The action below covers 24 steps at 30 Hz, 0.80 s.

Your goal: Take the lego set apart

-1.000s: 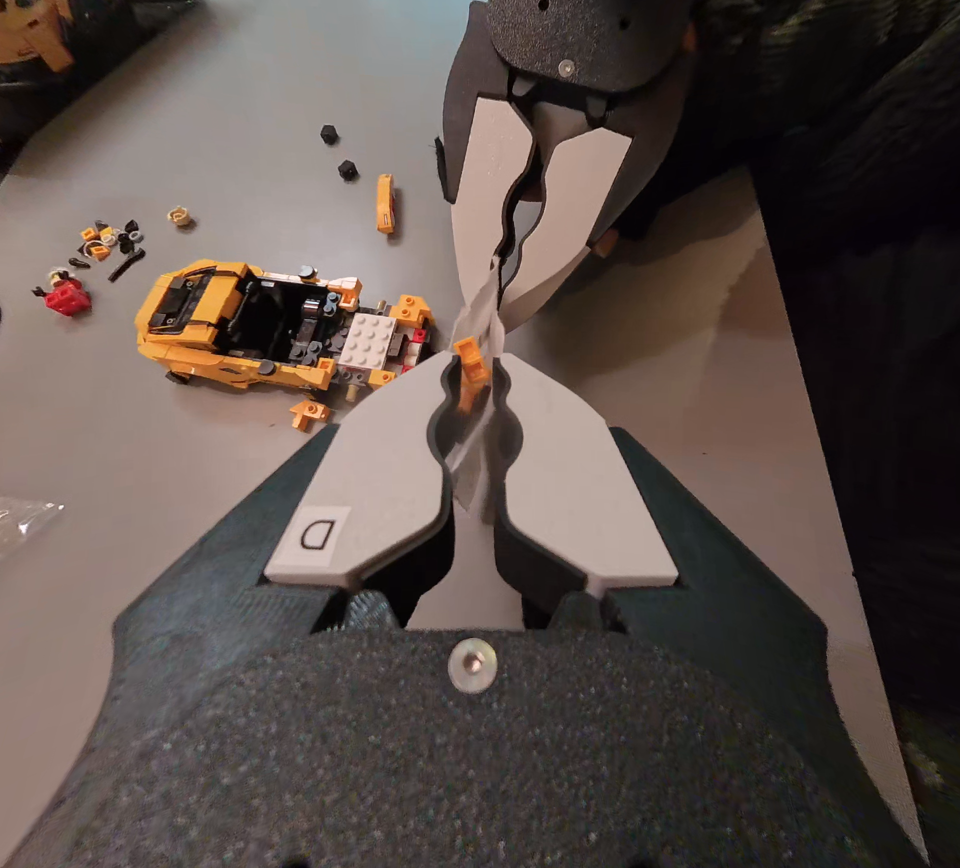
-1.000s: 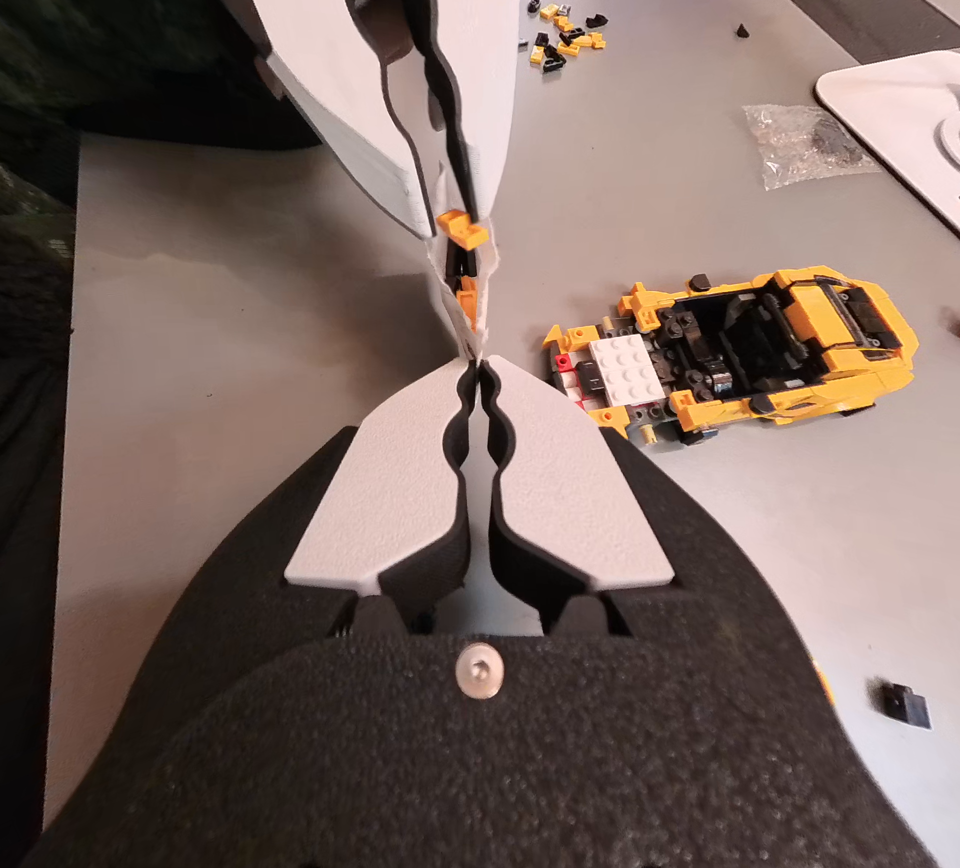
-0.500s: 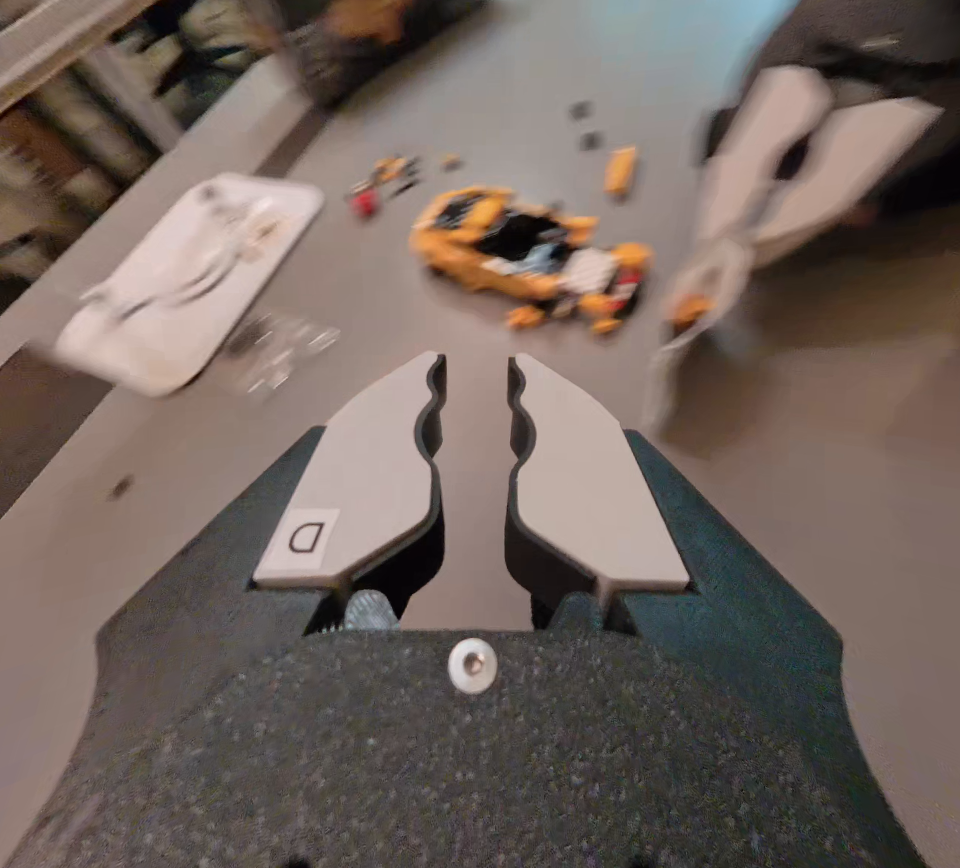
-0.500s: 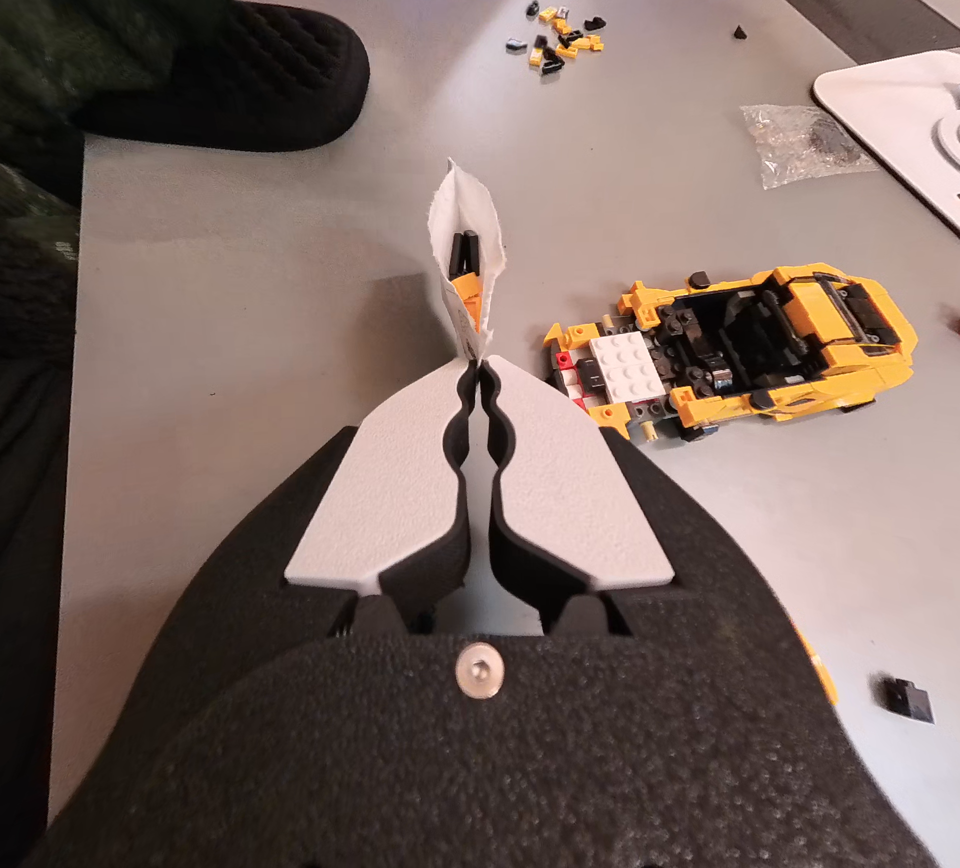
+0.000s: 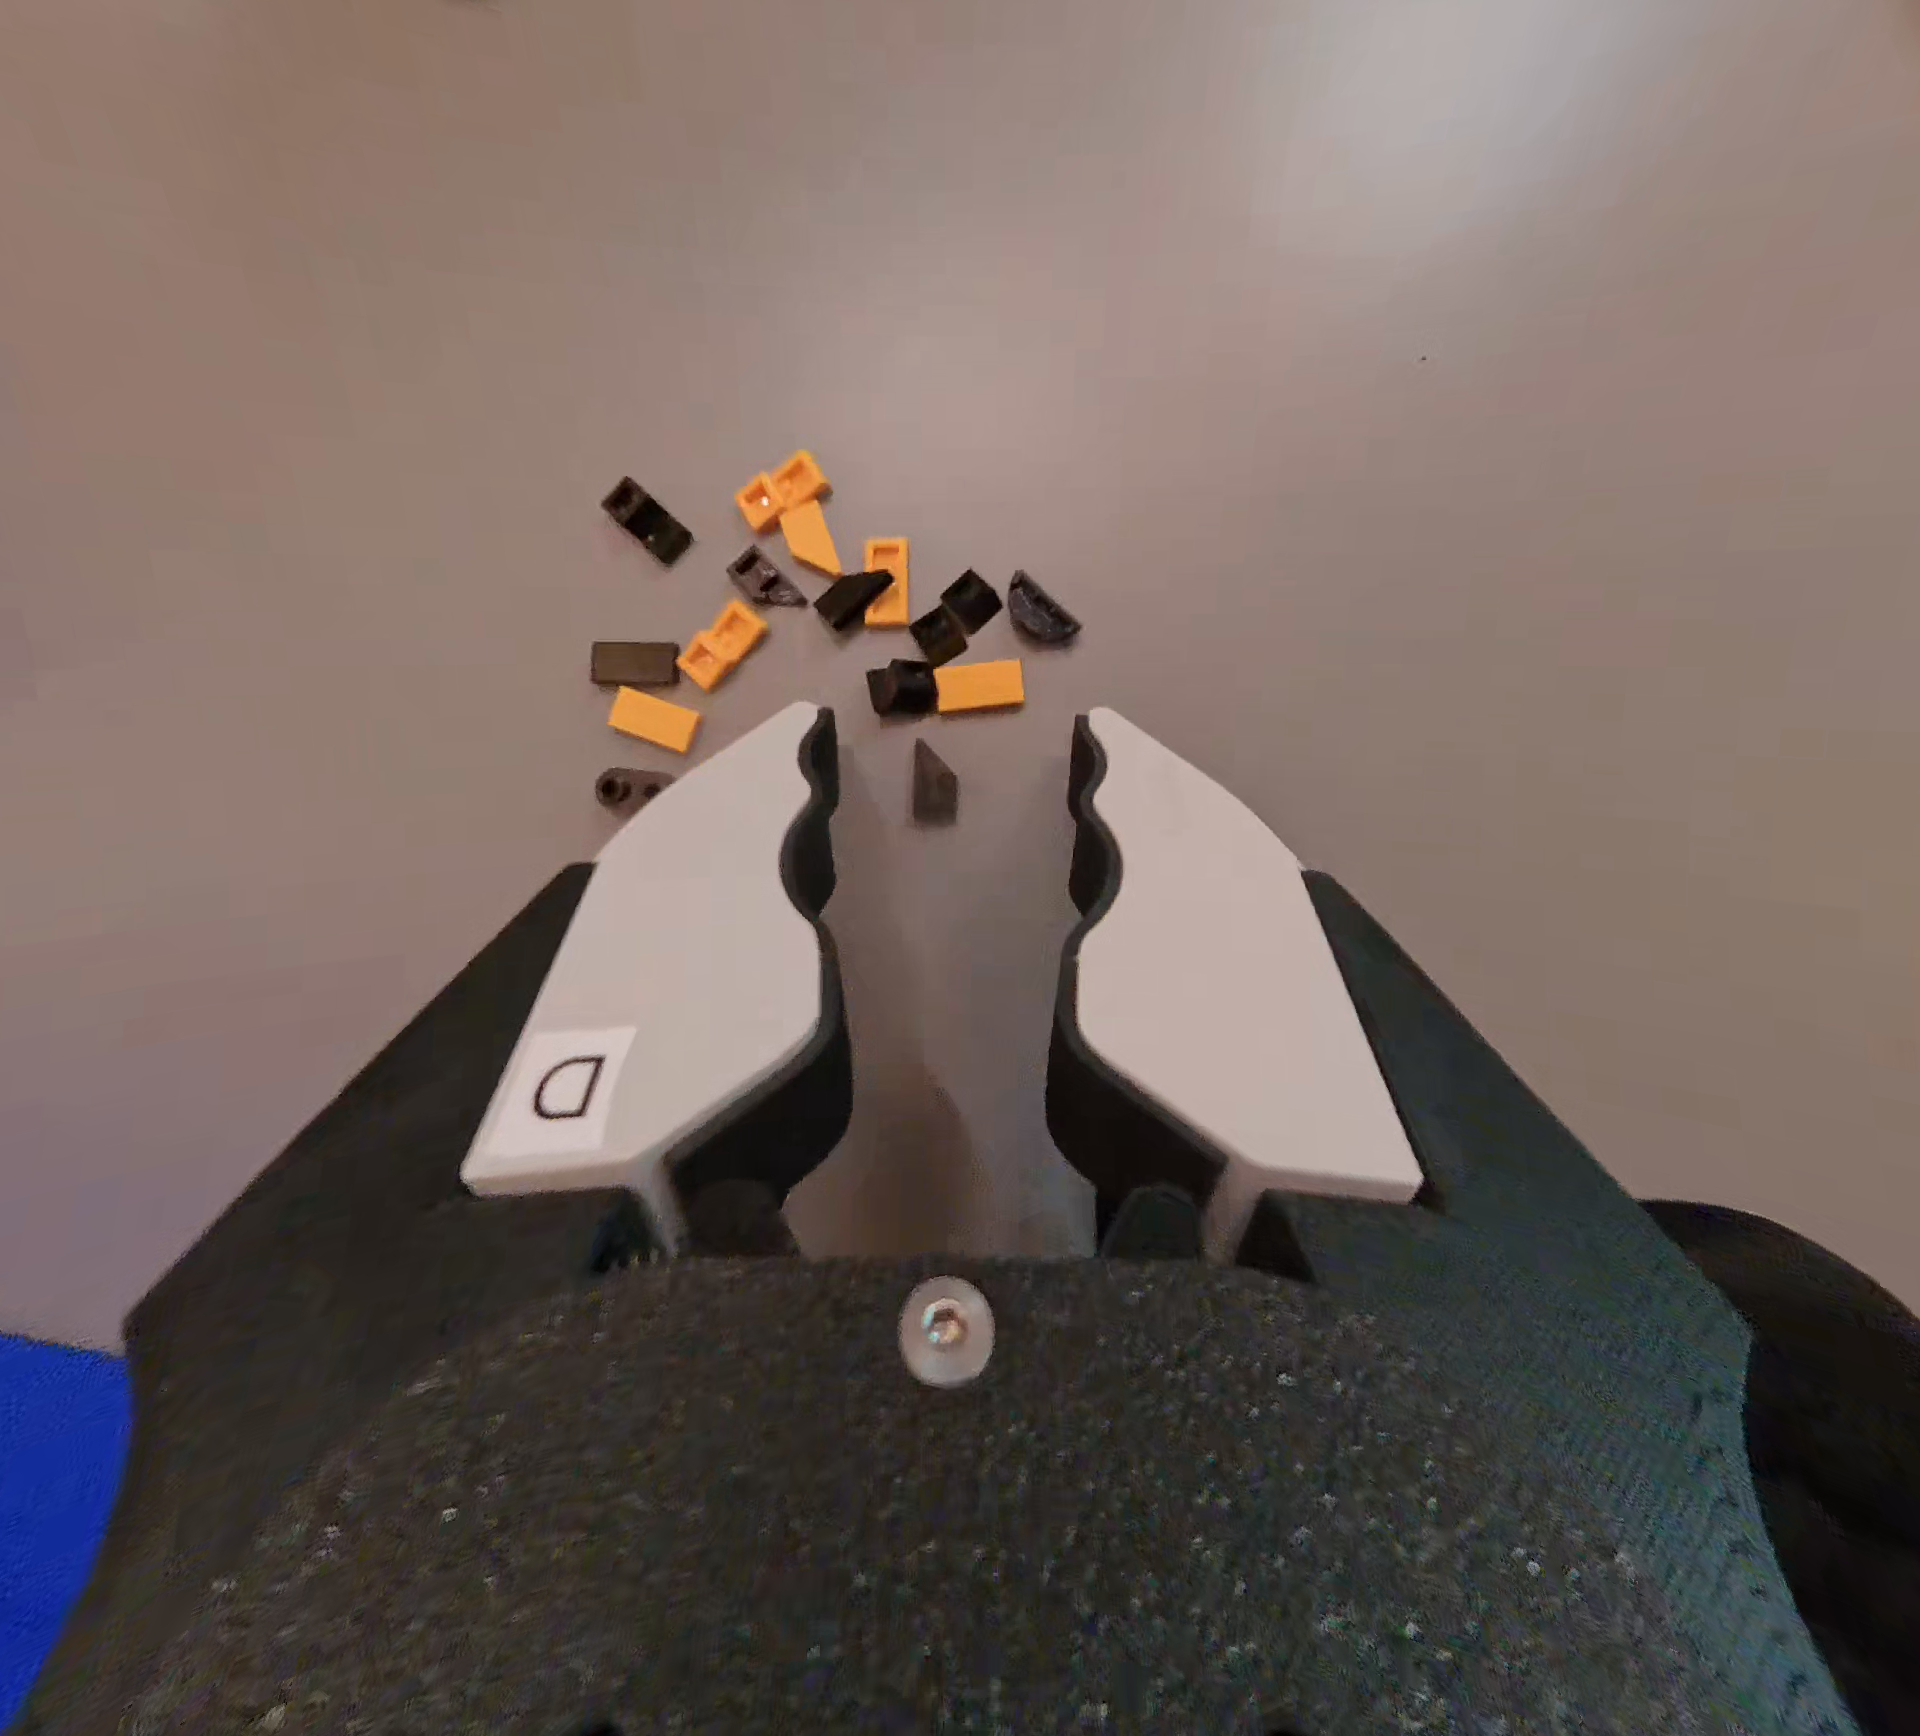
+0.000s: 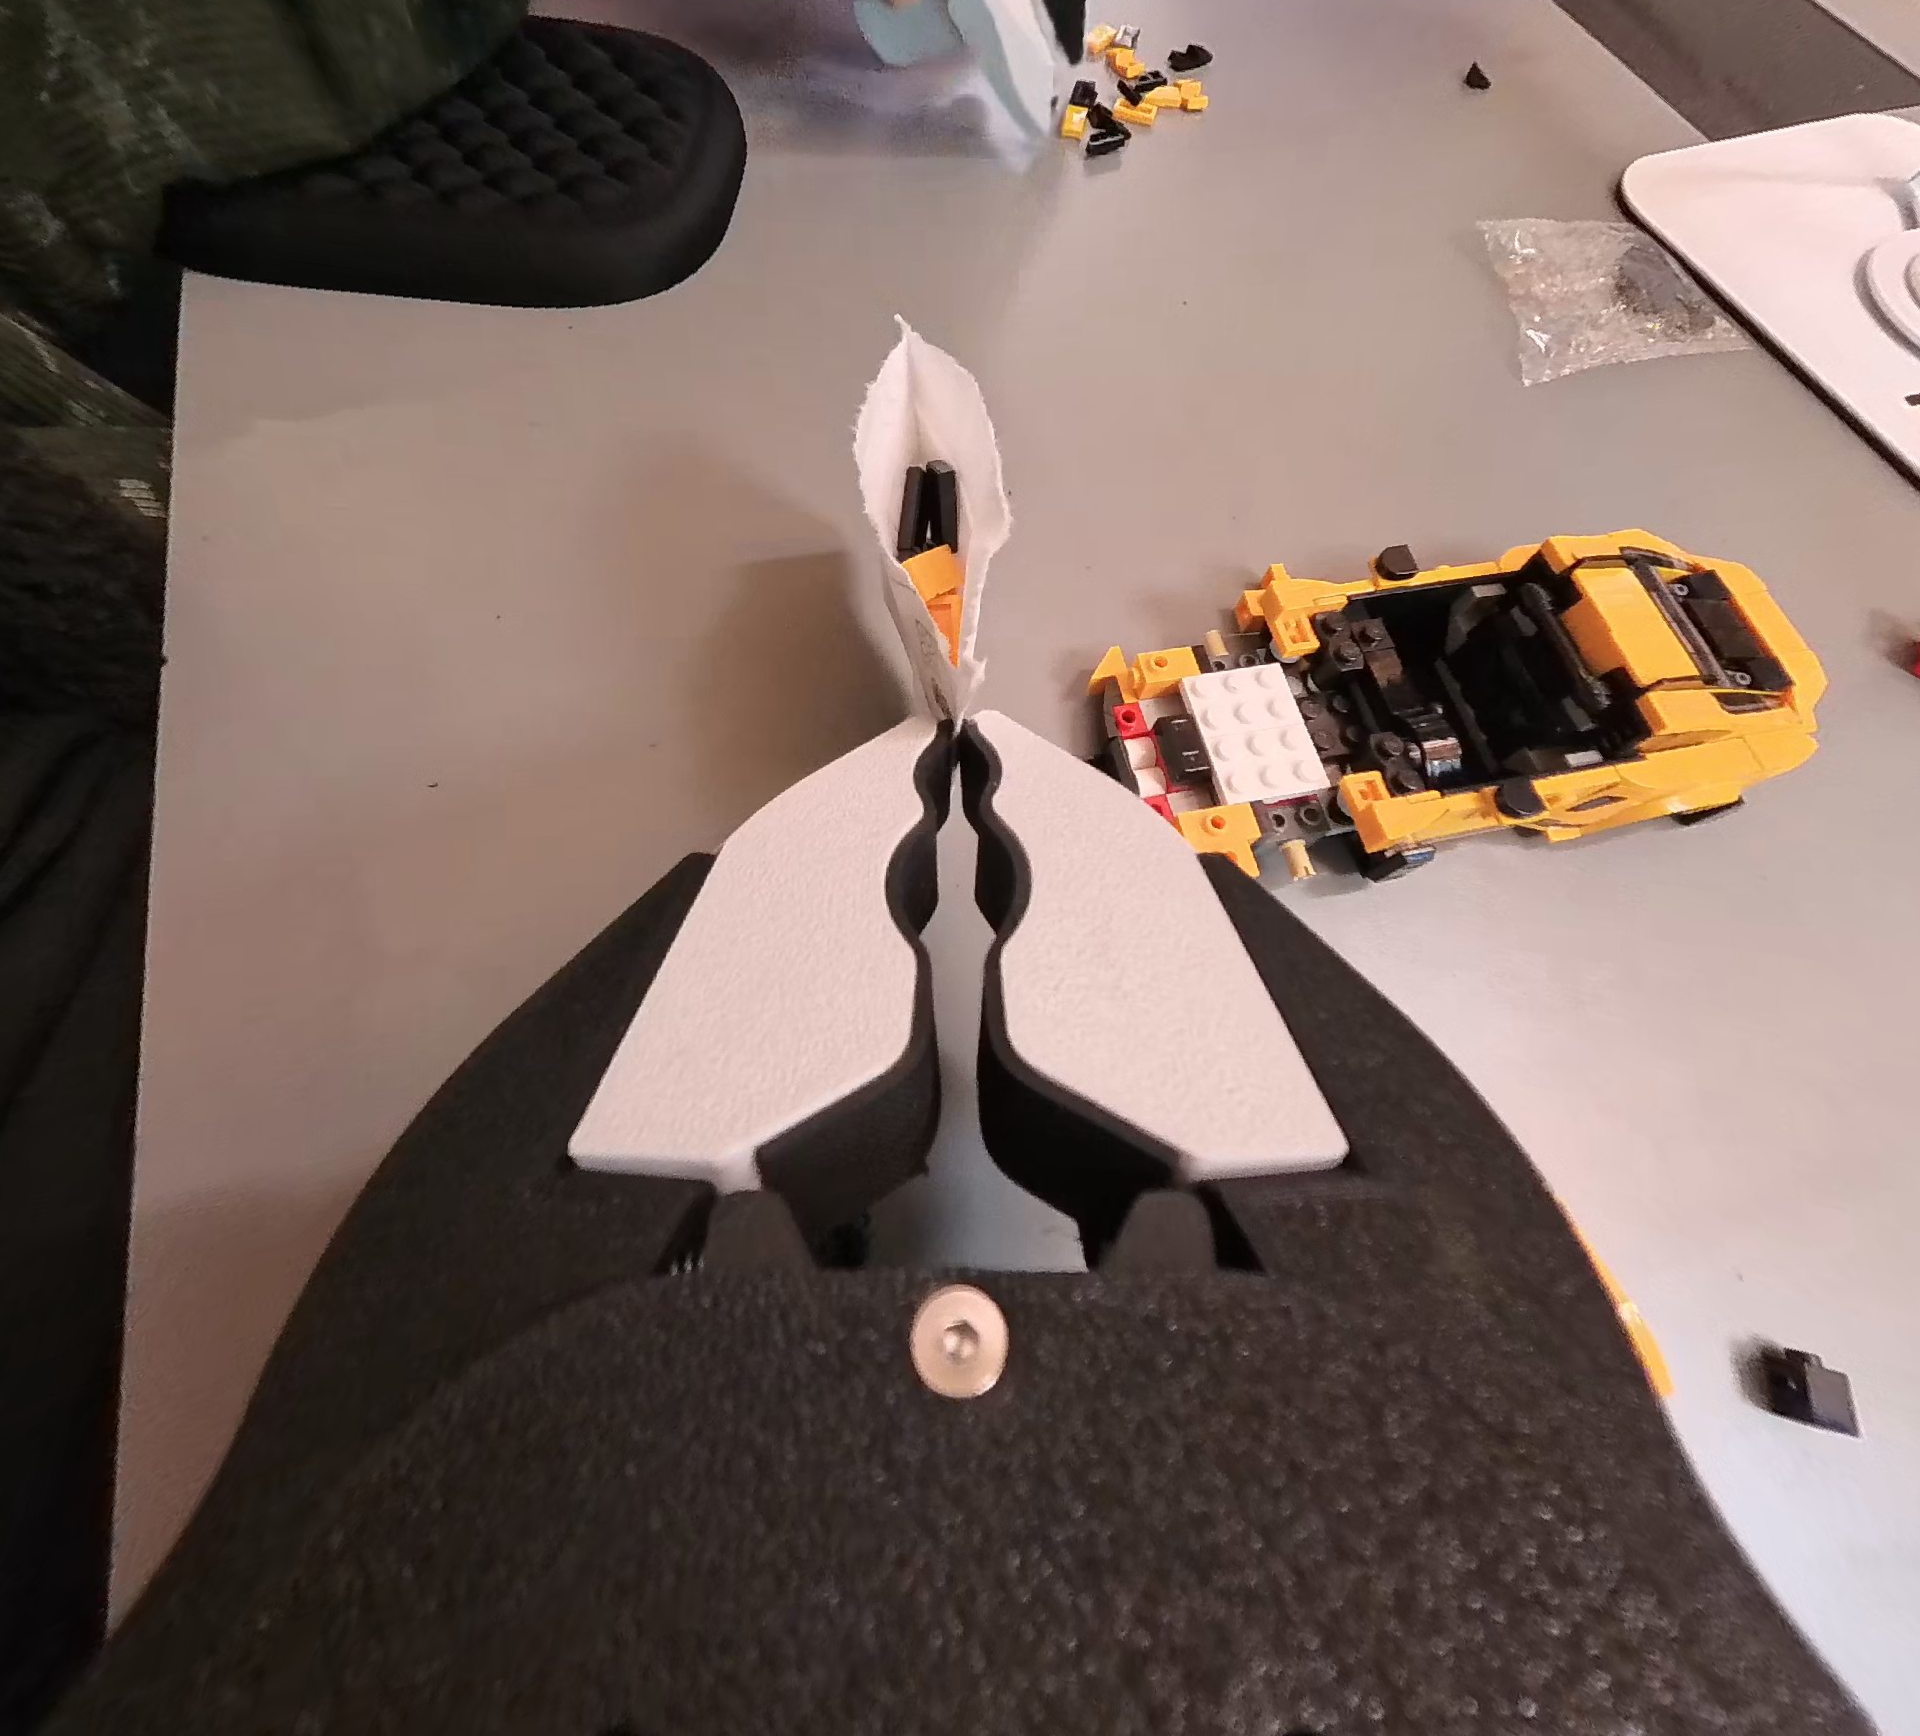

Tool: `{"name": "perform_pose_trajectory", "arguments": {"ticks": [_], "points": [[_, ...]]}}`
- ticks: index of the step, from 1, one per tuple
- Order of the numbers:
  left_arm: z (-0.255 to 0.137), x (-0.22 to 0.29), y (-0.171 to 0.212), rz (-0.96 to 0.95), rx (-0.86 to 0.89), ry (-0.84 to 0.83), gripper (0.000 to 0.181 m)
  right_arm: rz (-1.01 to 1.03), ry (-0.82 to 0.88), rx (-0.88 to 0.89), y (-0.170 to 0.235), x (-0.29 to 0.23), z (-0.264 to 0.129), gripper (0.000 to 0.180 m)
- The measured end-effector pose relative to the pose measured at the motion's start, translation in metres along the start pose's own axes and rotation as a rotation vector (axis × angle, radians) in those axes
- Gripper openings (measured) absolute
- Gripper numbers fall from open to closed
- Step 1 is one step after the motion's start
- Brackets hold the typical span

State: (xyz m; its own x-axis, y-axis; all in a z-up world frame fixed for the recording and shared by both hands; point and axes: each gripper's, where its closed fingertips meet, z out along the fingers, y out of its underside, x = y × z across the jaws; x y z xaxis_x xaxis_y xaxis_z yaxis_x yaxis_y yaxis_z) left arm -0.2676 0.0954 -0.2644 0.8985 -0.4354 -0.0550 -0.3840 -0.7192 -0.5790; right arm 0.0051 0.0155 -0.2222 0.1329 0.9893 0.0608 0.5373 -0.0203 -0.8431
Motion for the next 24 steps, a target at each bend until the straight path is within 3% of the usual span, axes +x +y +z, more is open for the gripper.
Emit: {"name": "perform_pose_trajectory", "arguments": {"ticks": [9,15,24], "points": [[0.008,0.003,-0.004,-0.023,0.034,0.048,0.024,0.001,0.004,0.013,-0.002,0.000,-0.003,0.001],[0.007,0.007,-0.004,-0.002,0.031,0.059,0.023,0.002,0.004,0.013,-0.001,0.000,-0.003,0.001],[-0.025,0.034,-0.035,0.130,0.178,0.073,0.000,0.008,0.000,0.004,0.001,0.001,-0.002,0.001]]}}
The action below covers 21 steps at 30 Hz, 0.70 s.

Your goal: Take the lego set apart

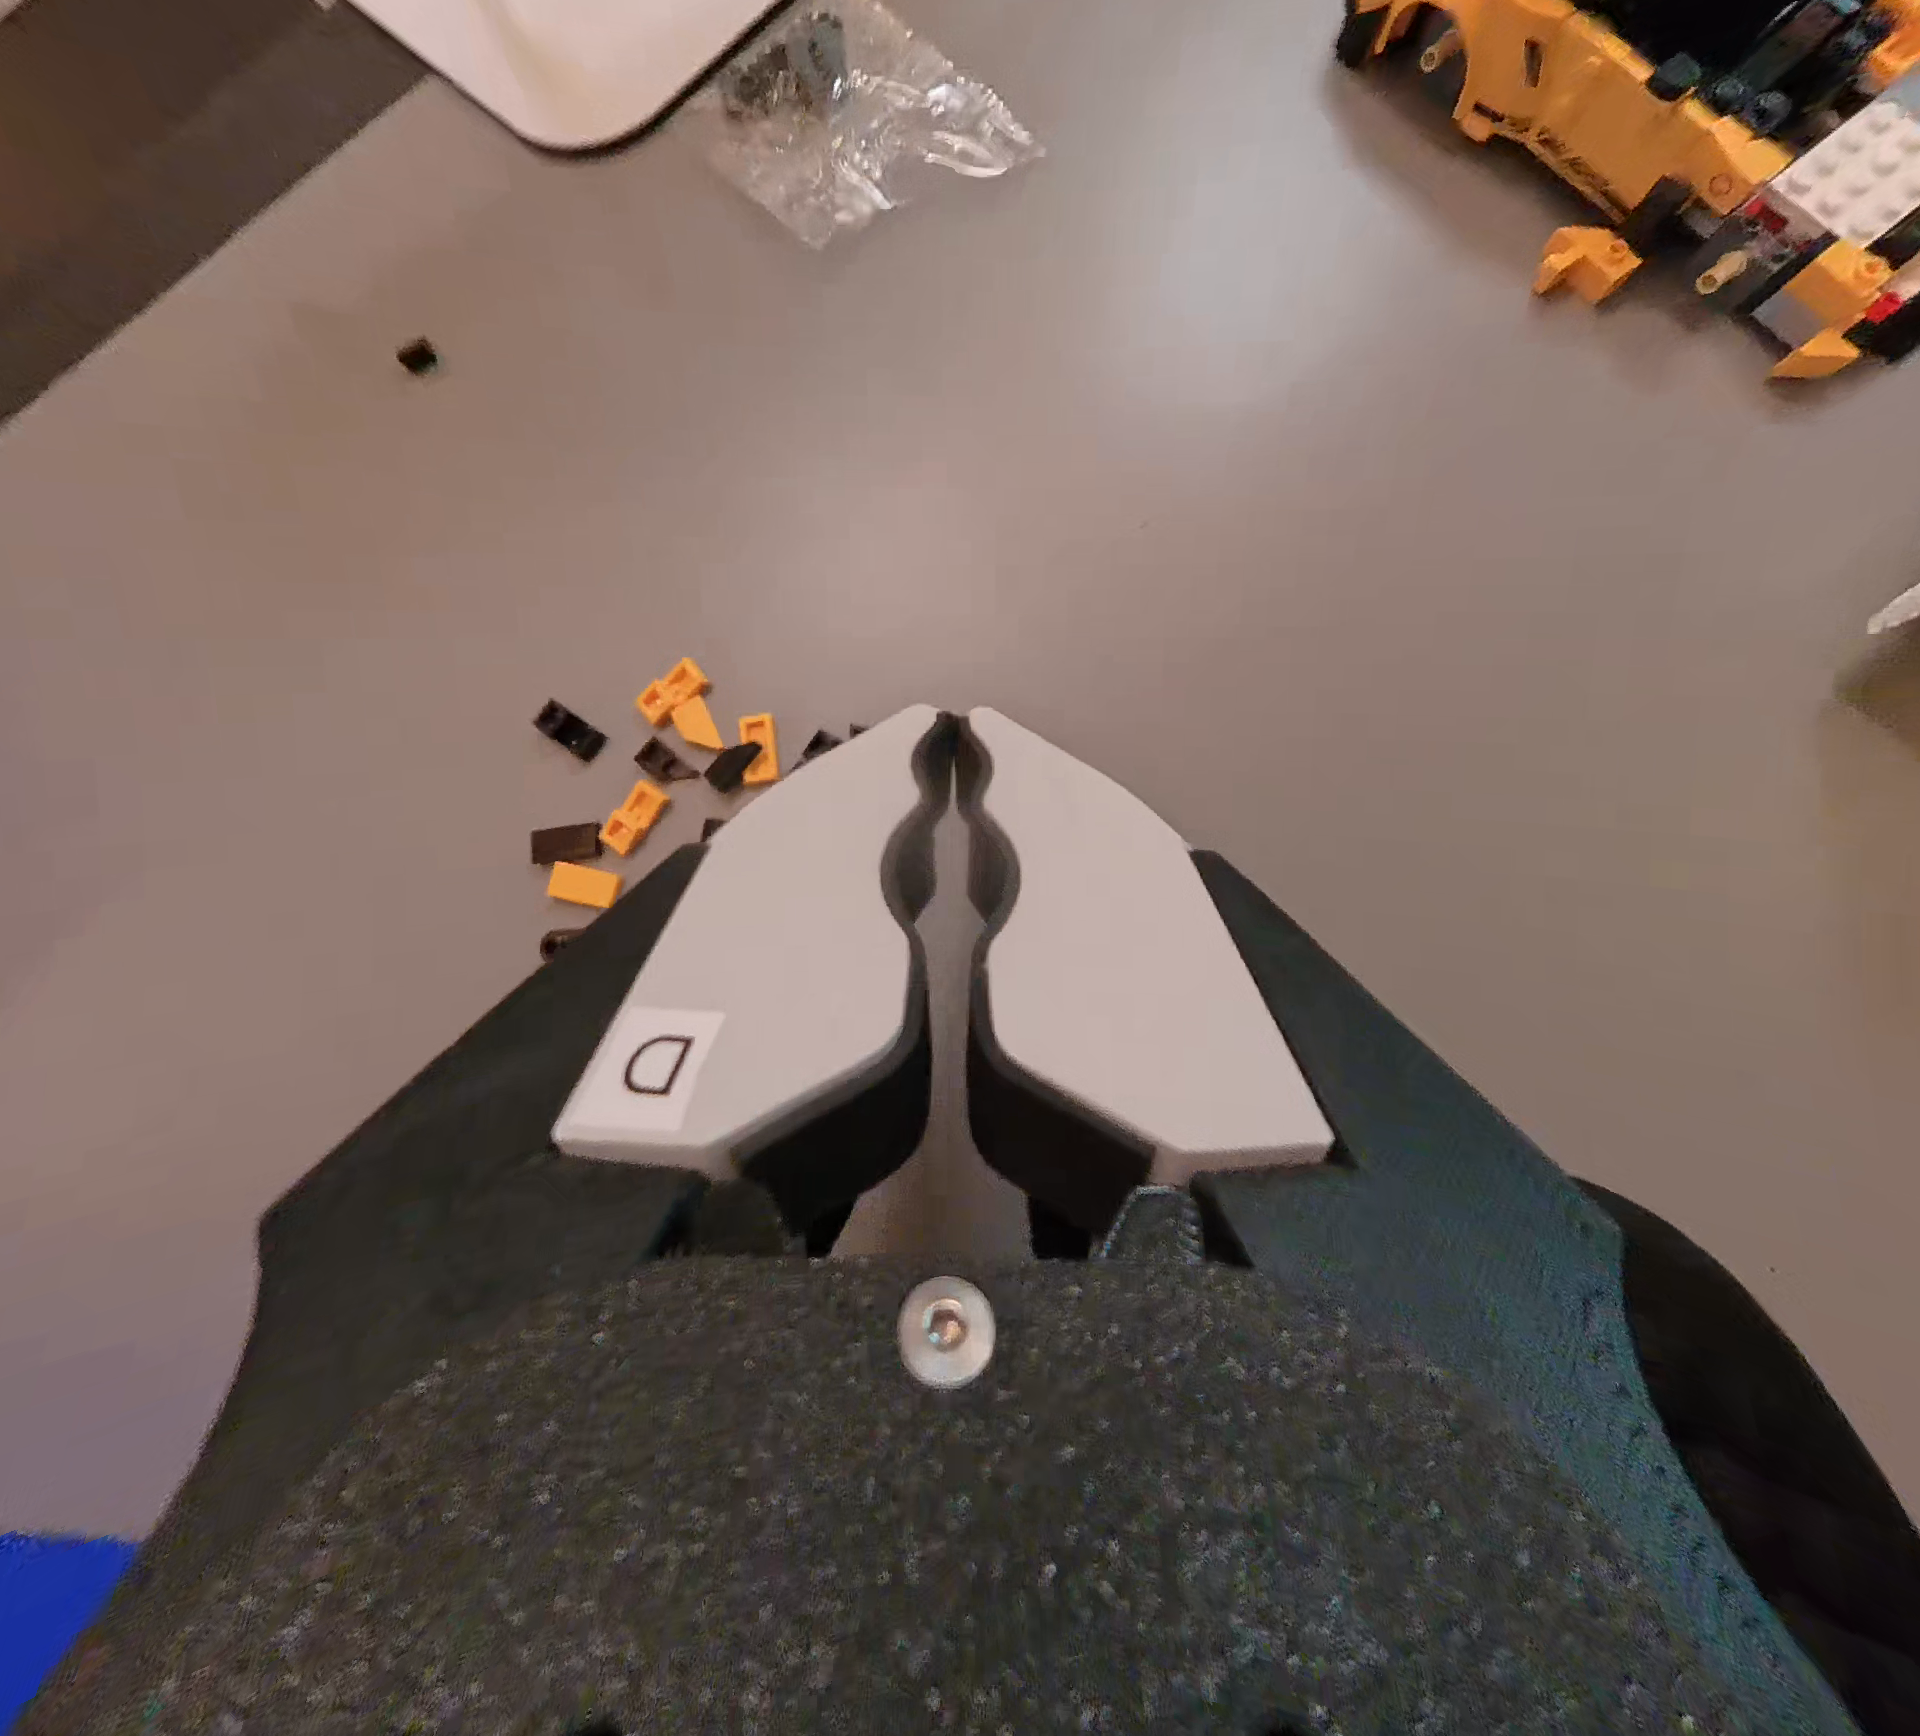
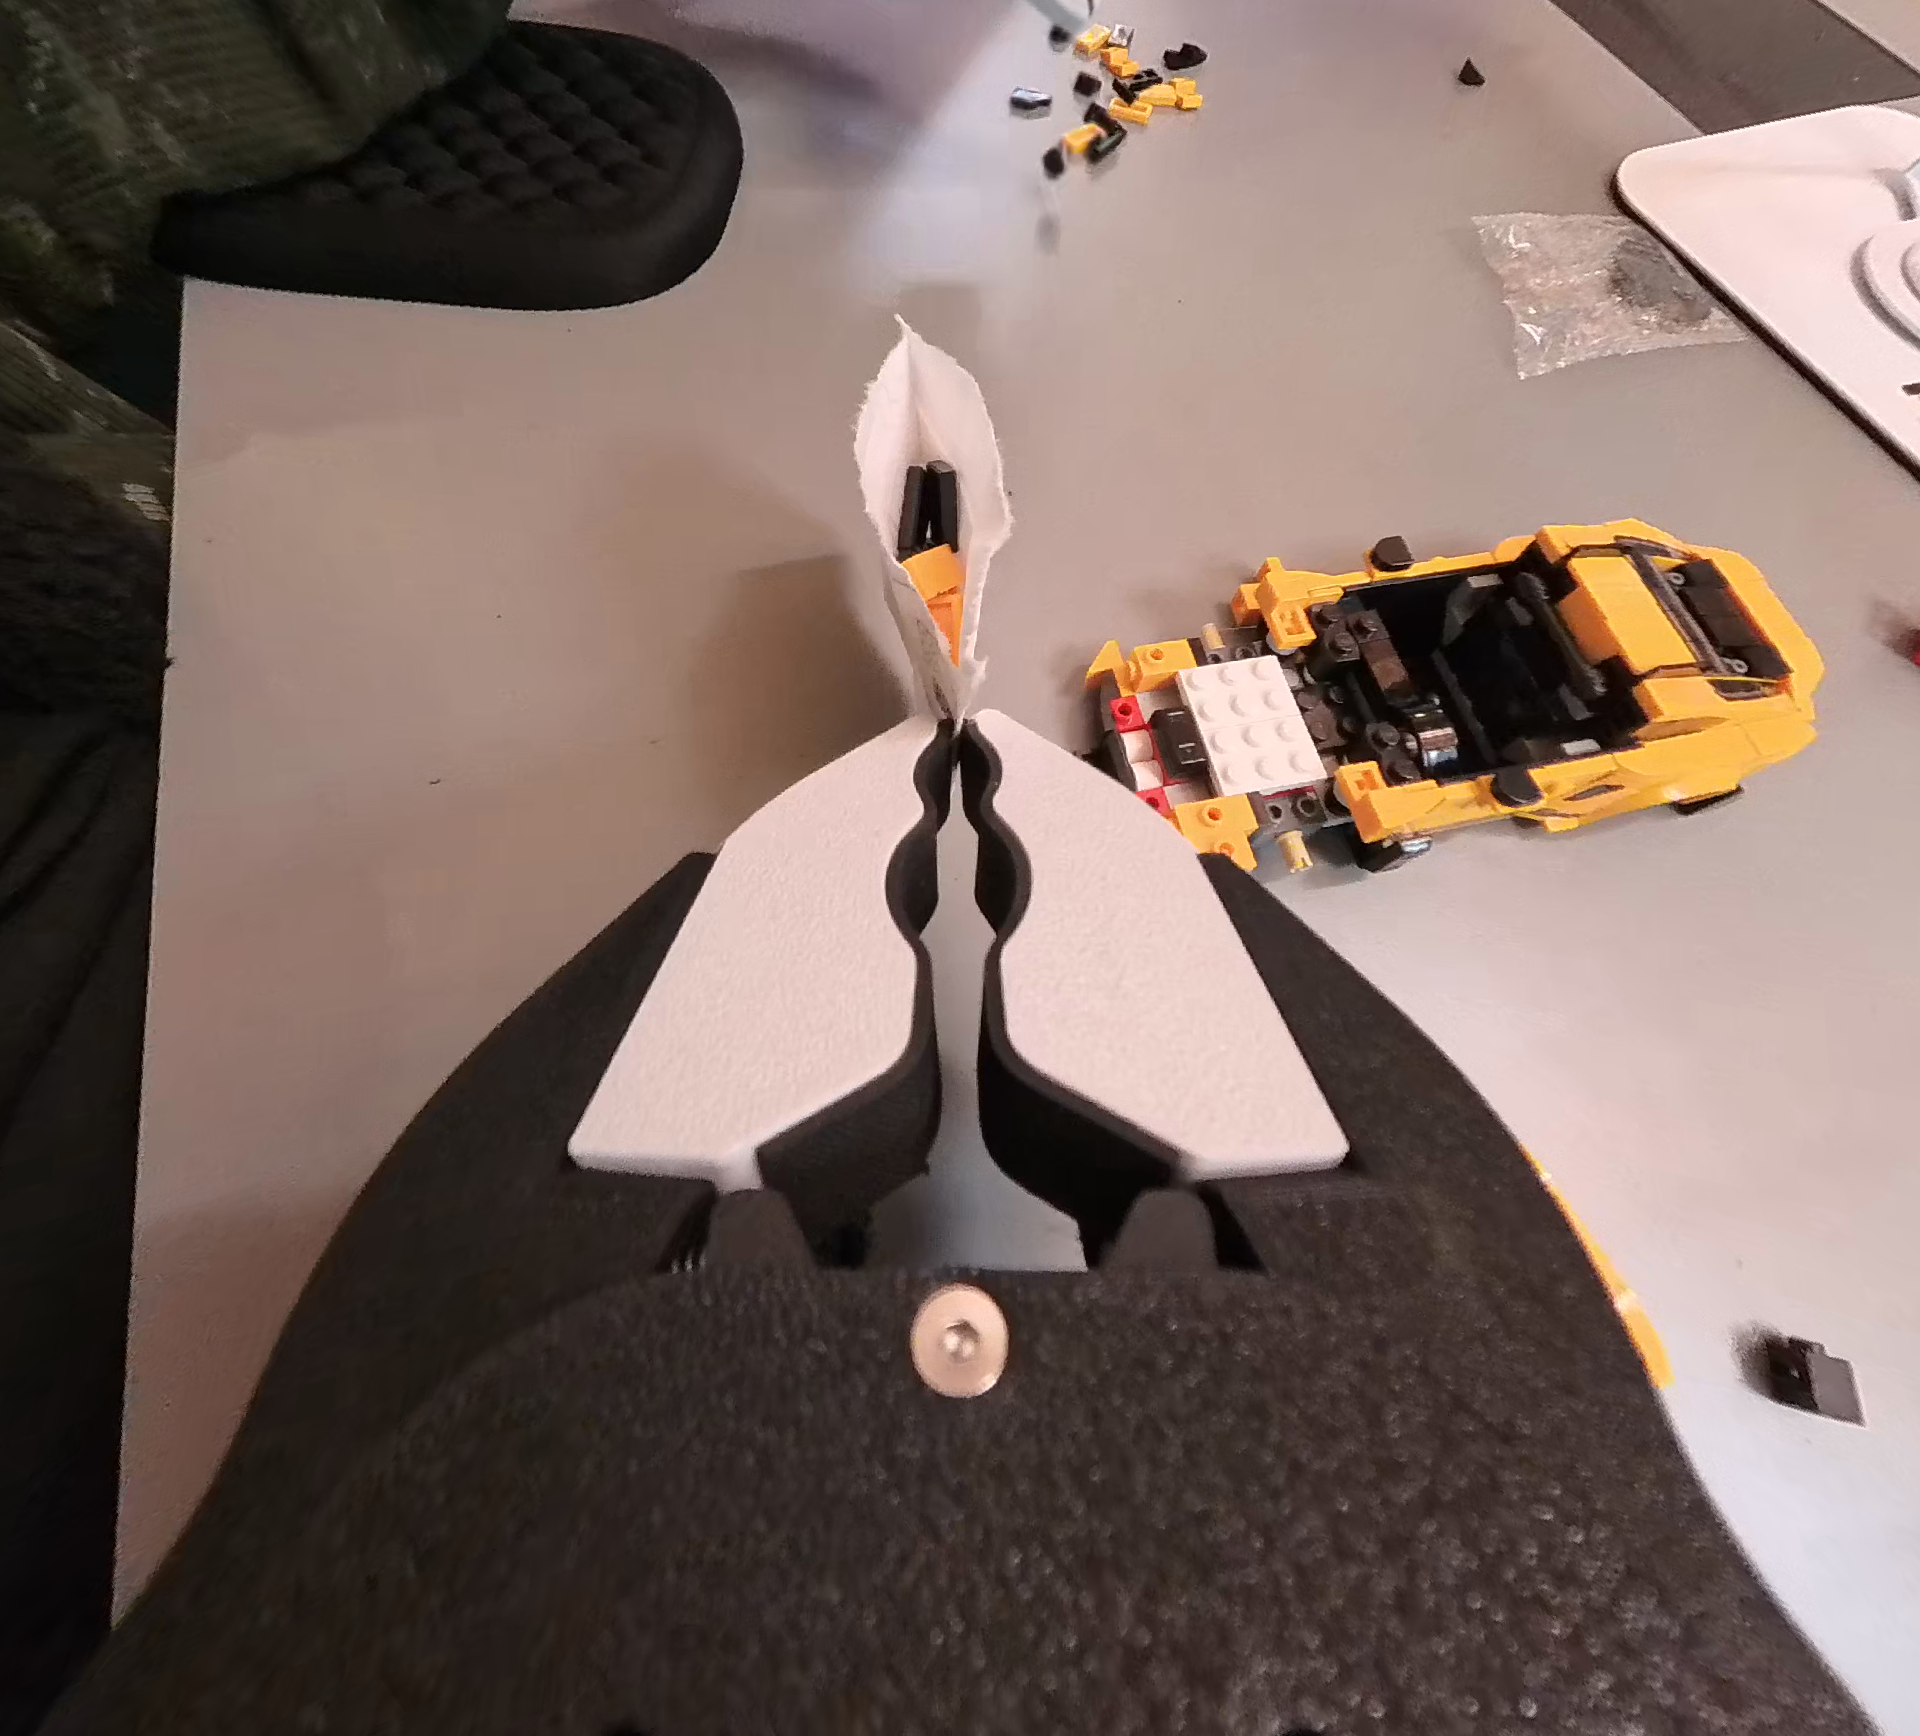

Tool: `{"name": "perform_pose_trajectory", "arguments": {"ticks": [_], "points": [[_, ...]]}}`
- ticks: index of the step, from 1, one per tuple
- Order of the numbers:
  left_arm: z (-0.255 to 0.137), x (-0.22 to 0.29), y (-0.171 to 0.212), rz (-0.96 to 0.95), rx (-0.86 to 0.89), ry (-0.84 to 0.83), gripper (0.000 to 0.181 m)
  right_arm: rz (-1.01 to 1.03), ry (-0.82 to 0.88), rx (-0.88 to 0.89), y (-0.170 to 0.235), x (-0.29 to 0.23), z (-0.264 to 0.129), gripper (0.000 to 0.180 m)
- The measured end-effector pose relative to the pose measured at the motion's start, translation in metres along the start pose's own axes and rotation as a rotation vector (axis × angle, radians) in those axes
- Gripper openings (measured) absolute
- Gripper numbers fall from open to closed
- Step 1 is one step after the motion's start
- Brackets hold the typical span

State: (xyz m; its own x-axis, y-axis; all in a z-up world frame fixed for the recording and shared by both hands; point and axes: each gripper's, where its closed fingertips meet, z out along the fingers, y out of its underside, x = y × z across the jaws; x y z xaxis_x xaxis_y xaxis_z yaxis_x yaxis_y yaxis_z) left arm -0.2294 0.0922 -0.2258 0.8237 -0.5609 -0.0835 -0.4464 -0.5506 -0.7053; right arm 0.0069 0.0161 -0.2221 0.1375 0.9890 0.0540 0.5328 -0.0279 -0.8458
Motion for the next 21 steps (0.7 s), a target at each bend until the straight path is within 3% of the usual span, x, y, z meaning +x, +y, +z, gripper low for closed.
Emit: {"name": "perform_pose_trajectory", "arguments": {"ticks": [5,8,12,15,21], "points": [[-0.007,0.015,-0.017,0.036,0.081,0.053,0.000,0.003,-0.002,-0.003,0.001,0.000,0.001,0.001],[-0.003,0.010,-0.008,0.035,0.030,0.025,0.000,0.003,-0.003,-0.005,0.001,0.000,0.001,0.001],[0.013,-0.004,0.023,-0.024,-0.135,-0.026,0.029,0.003,-0.003,-0.005,0.001,0.000,0.001,0.001],[0.020,-0.014,0.040,-0.069,-0.207,-0.058,0.027,0.002,-0.002,-0.001,0.000,0.000,0.000,0.001],[0.028,-0.018,0.035,-0.166,-0.161,-0.035,0.022,-0.003,-0.001,0.001,0.000,-0.001,0.000,0.001]]}}
